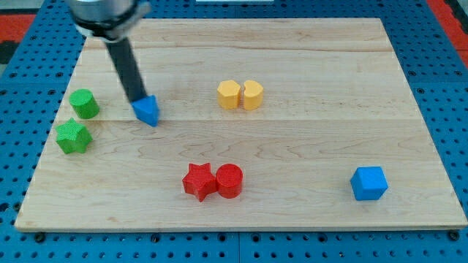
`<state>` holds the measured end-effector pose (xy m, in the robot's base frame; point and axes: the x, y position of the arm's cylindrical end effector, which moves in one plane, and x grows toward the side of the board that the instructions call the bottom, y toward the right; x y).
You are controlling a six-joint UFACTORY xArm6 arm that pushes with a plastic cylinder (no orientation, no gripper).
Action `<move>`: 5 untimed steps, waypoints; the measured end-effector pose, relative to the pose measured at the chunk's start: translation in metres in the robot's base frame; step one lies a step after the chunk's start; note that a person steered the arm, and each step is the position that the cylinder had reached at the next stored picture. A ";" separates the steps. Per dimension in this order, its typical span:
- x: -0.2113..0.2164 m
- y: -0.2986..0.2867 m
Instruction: Move the blue triangle closer to the yellow hexagon
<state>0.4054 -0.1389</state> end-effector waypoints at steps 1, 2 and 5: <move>-0.004 0.001; -0.001 -0.051; 0.060 0.091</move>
